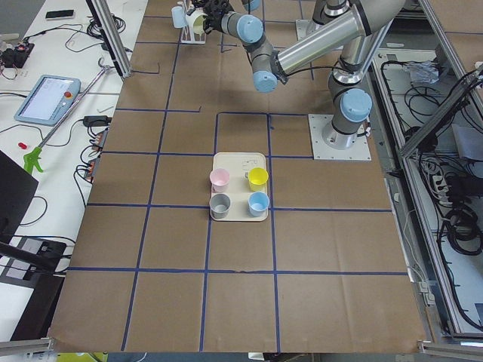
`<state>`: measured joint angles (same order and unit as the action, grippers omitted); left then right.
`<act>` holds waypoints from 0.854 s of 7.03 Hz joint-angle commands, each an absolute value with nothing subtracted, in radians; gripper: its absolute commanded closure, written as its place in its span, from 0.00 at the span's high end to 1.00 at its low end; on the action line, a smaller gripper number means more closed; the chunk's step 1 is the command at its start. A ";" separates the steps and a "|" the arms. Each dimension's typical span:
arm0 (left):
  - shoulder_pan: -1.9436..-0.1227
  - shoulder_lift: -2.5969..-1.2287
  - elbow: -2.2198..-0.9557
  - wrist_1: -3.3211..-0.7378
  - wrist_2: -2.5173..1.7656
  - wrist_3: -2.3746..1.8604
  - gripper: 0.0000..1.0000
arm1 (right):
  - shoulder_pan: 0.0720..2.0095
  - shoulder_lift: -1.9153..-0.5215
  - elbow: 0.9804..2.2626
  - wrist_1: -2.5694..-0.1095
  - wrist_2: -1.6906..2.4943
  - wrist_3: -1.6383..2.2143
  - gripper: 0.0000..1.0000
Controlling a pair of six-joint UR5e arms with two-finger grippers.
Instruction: Transfer IKEA cup to right arm and place on rack
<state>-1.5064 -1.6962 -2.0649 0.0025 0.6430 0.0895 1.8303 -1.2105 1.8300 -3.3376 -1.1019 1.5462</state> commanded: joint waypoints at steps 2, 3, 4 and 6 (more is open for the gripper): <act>-1.505 -1.694 -2.059 0.005 0.643 0.038 0.99 | 1.830 -1.212 1.829 -3.339 -1.085 1.545 0.35; -1.490 -1.683 -2.065 0.005 0.646 0.037 0.99 | 1.830 -1.210 1.827 -3.343 -1.086 1.545 0.33; -1.470 -1.649 -2.074 -0.012 0.652 0.035 0.99 | 1.829 -1.209 1.825 -3.344 -1.094 1.545 0.28; -1.361 -1.615 -2.104 -0.037 0.641 0.035 0.99 | 1.819 -1.212 1.825 -3.344 -1.150 1.543 0.19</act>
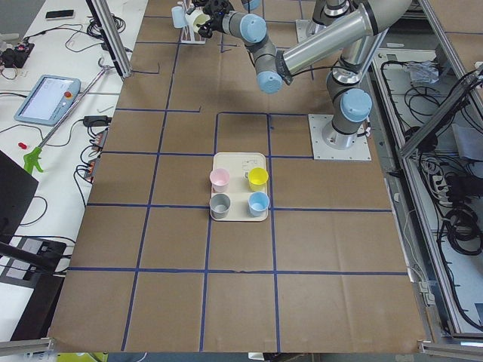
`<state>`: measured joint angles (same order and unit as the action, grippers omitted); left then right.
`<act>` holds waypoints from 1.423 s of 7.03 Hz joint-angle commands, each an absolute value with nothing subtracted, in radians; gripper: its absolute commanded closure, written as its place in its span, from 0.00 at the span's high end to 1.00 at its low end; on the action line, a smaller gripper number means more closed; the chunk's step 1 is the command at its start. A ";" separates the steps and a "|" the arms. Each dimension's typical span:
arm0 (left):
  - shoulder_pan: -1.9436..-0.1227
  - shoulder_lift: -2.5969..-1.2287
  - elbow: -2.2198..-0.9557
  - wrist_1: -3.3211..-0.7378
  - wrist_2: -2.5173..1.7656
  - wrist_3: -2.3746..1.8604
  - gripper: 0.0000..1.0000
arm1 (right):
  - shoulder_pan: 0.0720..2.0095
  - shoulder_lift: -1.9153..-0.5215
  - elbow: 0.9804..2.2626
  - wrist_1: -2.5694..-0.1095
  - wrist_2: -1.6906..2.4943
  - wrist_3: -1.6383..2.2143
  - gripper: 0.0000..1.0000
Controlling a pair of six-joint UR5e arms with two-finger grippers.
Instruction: Transfer IKEA cup to right arm and place on rack
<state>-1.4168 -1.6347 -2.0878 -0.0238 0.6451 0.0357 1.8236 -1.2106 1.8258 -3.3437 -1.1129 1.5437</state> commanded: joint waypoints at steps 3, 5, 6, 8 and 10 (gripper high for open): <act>-1.350 -1.621 -2.007 -0.275 0.878 0.031 0.99 | 1.708 -1.213 1.827 -3.356 -1.198 1.377 0.09; -1.391 -1.640 -1.810 -0.680 1.139 0.031 0.99 | 1.587 -1.213 1.832 -3.364 -1.271 1.034 0.09; -1.431 -1.652 -1.717 -0.898 1.295 0.031 0.99 | 1.530 -1.213 1.835 -3.385 -1.334 0.830 0.09; -1.489 -1.658 -1.587 -1.322 1.477 -0.056 0.99 | 1.391 -1.203 1.835 -3.396 -1.339 0.512 0.09; -1.499 -1.632 -1.501 -1.645 1.540 -0.080 0.99 | 1.304 -1.192 1.825 -3.398 -1.341 0.216 0.09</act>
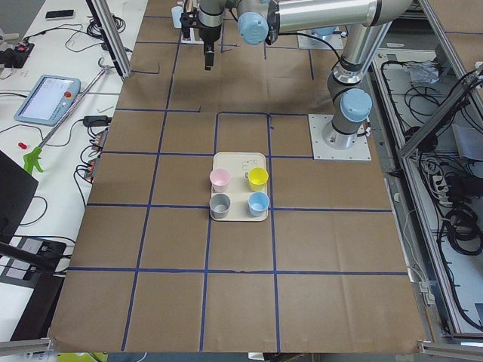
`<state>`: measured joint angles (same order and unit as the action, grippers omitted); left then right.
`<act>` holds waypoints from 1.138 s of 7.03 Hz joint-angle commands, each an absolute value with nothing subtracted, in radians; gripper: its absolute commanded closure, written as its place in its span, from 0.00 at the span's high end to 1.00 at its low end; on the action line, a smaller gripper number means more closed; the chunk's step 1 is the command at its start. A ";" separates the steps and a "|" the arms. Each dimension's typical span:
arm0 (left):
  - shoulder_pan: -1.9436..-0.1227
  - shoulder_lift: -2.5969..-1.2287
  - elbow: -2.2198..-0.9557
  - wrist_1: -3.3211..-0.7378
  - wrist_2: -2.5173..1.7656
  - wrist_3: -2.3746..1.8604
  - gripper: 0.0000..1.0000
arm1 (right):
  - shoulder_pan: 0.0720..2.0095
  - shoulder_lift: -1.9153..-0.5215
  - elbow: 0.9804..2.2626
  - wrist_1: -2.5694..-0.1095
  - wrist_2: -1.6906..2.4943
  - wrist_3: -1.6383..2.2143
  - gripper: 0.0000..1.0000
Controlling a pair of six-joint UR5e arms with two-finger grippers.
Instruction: Transfer IKEA cup to right arm and place on rack
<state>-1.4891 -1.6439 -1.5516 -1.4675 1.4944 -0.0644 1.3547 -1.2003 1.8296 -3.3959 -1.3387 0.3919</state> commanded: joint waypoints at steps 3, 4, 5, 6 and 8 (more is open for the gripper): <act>-1.539 -1.618 -1.520 -1.646 1.542 -0.072 1.00 | 1.292 -1.106 1.792 -3.471 -1.385 -0.079 0.09; -1.539 -1.611 -1.526 -1.646 1.539 -0.065 1.00 | 1.276 -1.095 1.787 -3.470 -1.385 -0.147 0.09; -1.539 -1.611 -1.528 -1.617 1.540 -0.064 1.00 | 1.273 -1.083 1.793 -3.467 -1.387 -0.165 0.09; -1.539 -1.611 -1.529 -1.602 1.540 -0.066 1.00 | 1.273 -1.063 1.801 -3.471 -1.387 -0.166 0.09; -1.539 -1.612 -1.531 -1.592 1.542 -0.064 1.00 | 1.261 -1.022 1.806 -3.505 -1.393 -0.166 0.09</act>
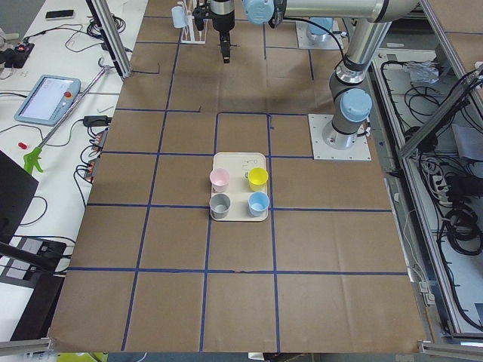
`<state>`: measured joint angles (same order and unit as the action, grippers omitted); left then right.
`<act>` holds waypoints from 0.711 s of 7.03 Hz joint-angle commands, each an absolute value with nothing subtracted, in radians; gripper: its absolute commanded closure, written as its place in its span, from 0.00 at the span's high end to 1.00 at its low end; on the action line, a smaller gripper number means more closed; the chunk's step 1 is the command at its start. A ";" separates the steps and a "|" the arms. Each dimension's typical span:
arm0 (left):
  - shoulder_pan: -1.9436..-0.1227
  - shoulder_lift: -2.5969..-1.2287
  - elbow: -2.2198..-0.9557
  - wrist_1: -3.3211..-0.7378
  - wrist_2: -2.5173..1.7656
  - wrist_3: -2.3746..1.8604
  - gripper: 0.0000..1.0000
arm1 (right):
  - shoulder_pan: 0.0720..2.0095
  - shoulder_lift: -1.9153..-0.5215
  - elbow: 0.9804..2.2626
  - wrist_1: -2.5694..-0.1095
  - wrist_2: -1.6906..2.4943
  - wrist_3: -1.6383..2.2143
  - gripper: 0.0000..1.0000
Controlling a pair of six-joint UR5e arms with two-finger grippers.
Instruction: Transfer IKEA cup to right arm and place on rack
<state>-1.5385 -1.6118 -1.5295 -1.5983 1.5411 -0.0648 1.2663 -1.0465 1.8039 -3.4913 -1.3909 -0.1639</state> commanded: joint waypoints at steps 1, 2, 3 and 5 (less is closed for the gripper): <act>-1.537 -1.612 -1.529 -1.591 1.542 -0.064 1.00 | 1.256 -1.000 1.795 -3.508 -1.391 -0.166 0.09; -1.532 -1.611 -1.528 -1.589 1.542 -0.066 1.00 | 1.253 -0.980 1.793 -3.540 -1.391 -0.164 0.09; -1.528 -1.611 -1.526 -1.589 1.542 -0.064 1.00 | 1.255 -0.971 1.793 -3.568 -1.391 -0.161 0.09; -1.528 -1.609 -1.523 -1.589 1.542 -0.066 1.00 | 1.259 -0.968 1.805 -3.574 -1.391 -0.157 0.09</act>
<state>-1.5286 -1.6103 -1.5251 -1.5893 1.5417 -0.0656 1.2566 -0.9710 1.7997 -3.5653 -1.3913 -0.1603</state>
